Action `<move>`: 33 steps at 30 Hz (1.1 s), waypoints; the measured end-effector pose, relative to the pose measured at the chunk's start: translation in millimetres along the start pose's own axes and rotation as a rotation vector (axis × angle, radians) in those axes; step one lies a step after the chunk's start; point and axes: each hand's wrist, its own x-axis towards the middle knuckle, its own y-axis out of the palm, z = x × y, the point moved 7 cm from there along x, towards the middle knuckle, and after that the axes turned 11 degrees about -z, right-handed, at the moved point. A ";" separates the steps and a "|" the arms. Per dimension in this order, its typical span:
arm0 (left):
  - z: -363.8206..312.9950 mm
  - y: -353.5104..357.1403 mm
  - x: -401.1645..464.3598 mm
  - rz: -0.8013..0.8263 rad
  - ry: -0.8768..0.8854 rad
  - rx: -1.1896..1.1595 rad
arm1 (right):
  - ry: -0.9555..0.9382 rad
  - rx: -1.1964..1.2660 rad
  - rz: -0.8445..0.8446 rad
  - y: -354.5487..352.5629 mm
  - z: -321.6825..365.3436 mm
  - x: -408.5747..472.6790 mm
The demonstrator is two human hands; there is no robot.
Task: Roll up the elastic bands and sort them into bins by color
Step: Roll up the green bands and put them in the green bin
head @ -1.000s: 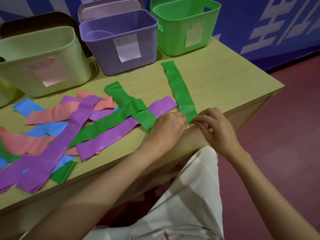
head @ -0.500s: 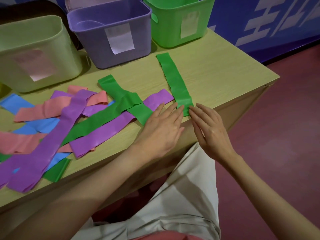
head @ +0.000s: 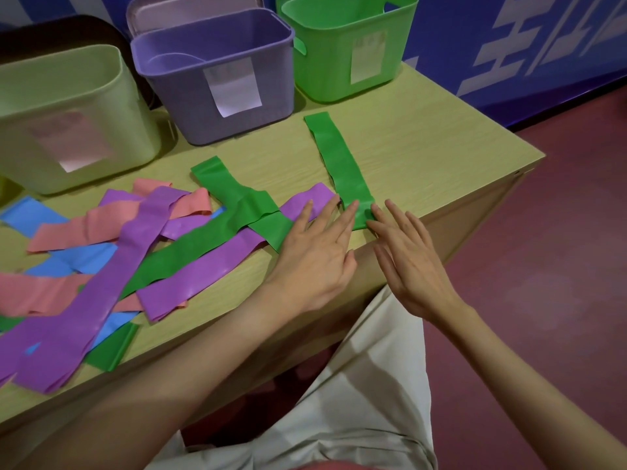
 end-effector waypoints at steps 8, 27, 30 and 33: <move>6.7 -15.3 6.8 -0.135 -0.052 -0.074 | -0.014 0.002 -0.029 -1.3 -4.1 7.4; 28.5 -12.6 43.5 -0.203 -0.275 -0.545 | 0.124 0.148 -0.180 5.5 -13.2 27.1; 38.4 -24.0 40.1 -0.204 -0.303 -0.597 | 0.156 0.248 -0.285 -6.9 -4.9 37.4; 54.6 -43.6 30.5 -0.232 -0.340 -0.683 | 0.187 0.334 -0.325 -19.8 12.7 47.3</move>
